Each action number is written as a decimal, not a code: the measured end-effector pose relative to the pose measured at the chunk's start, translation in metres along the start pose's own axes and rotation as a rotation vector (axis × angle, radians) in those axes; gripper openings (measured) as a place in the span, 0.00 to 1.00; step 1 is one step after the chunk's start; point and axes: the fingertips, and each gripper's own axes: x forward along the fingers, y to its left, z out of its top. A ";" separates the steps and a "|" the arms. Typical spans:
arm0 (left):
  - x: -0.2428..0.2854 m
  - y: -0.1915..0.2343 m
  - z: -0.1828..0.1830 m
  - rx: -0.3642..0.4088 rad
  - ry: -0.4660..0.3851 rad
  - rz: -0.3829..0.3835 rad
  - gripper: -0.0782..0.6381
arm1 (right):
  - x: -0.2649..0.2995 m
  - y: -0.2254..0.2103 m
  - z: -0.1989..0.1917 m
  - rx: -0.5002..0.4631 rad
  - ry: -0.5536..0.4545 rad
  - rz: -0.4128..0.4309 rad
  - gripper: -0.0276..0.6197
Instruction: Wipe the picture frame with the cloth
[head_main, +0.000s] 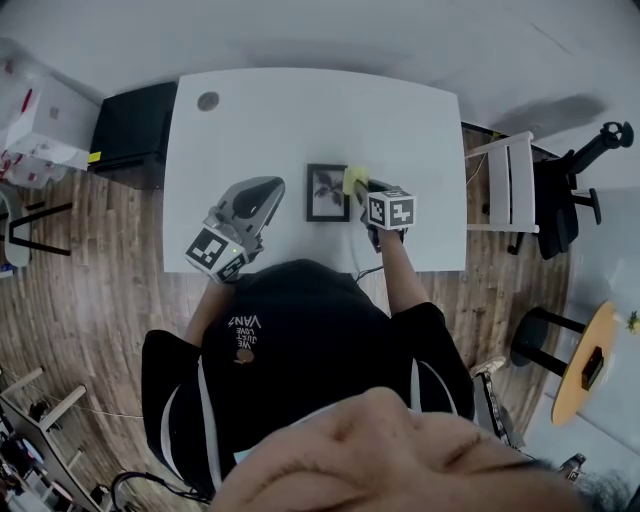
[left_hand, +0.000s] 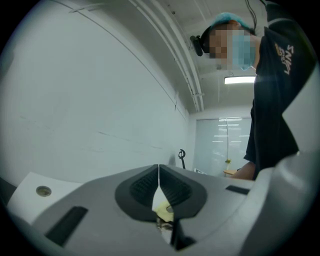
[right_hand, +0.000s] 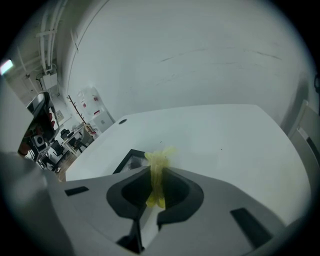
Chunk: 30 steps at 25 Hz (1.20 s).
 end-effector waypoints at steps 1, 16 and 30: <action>-0.001 0.000 0.000 0.000 -0.002 0.002 0.13 | -0.001 0.004 0.001 0.001 -0.006 0.007 0.11; -0.014 -0.003 -0.006 -0.003 0.017 0.014 0.13 | 0.025 0.101 0.003 -0.042 0.006 0.216 0.11; -0.016 -0.002 -0.006 -0.012 0.000 0.025 0.13 | 0.036 0.086 -0.015 -0.043 0.071 0.169 0.11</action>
